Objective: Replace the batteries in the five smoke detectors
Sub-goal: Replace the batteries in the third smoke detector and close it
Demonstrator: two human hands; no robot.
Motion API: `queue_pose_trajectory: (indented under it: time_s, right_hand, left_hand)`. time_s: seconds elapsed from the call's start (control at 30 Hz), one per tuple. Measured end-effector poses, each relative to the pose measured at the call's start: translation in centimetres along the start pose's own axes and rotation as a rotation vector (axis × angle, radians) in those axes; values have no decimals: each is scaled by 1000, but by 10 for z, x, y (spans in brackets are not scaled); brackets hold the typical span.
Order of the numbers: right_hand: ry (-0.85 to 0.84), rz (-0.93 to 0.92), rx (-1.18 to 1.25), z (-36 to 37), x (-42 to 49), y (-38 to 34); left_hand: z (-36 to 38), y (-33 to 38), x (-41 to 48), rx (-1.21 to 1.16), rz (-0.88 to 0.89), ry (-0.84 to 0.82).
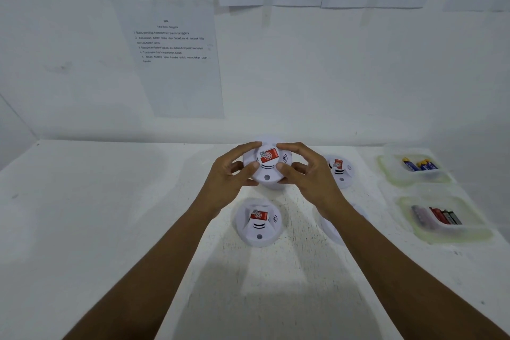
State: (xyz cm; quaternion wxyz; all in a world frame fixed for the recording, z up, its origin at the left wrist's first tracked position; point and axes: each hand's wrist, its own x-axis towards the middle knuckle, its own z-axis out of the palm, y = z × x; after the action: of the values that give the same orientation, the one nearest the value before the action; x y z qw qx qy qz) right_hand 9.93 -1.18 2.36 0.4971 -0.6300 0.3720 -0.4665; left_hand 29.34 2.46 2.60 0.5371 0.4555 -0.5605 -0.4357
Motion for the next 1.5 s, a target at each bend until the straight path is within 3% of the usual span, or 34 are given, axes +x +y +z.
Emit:
queue_pose_trajectory:
  time_s: [0.6, 1.5]
  right_hand:
    - [-8, 29, 24, 12, 15, 7]
    - [3, 28, -137, 41, 35, 29]
  left_hand:
    - [-15, -10, 12, 37, -16, -1]
    - [-50, -27, 18, 64, -43, -5]
